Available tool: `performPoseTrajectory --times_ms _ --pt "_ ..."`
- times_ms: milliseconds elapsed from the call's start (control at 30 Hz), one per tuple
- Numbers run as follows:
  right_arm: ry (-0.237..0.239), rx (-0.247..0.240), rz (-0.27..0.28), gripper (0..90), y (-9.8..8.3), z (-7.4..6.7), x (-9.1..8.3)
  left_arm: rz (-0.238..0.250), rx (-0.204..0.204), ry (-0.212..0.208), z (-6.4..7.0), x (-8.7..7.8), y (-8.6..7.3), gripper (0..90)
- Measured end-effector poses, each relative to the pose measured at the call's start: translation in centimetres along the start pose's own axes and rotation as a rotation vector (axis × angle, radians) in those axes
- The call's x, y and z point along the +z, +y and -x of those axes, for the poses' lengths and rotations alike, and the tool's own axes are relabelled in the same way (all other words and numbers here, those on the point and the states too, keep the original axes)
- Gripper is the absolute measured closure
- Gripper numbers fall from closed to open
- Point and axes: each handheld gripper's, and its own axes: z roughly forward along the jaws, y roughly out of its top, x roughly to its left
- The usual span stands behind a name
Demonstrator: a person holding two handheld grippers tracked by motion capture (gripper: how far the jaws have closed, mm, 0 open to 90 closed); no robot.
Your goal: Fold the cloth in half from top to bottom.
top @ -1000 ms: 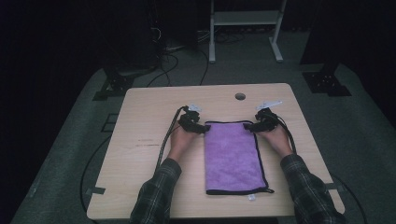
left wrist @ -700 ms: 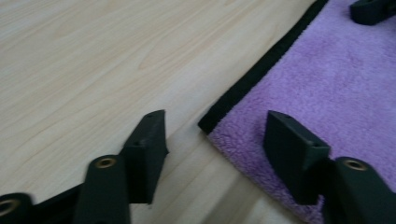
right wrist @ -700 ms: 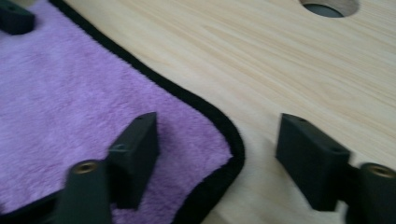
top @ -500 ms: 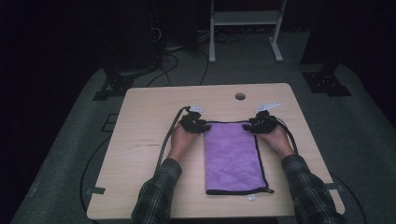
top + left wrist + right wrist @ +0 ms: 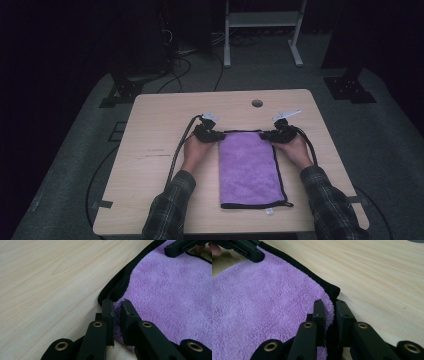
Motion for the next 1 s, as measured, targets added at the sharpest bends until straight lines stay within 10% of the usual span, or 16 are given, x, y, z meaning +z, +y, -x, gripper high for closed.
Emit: performPoseTrajectory --times_ms 500,1000 --pt "-0.090 -0.048 0.081 80.0 4.0 -0.3 -0.9 0.053 0.091 0.099 -1.2 -3.3 4.2 83.6" --pt "0.007 -0.104 0.144 79.8 2.9 -2.3 -4.2 0.089 0.119 -0.010 1.2 -6.5 2.6 83.5"
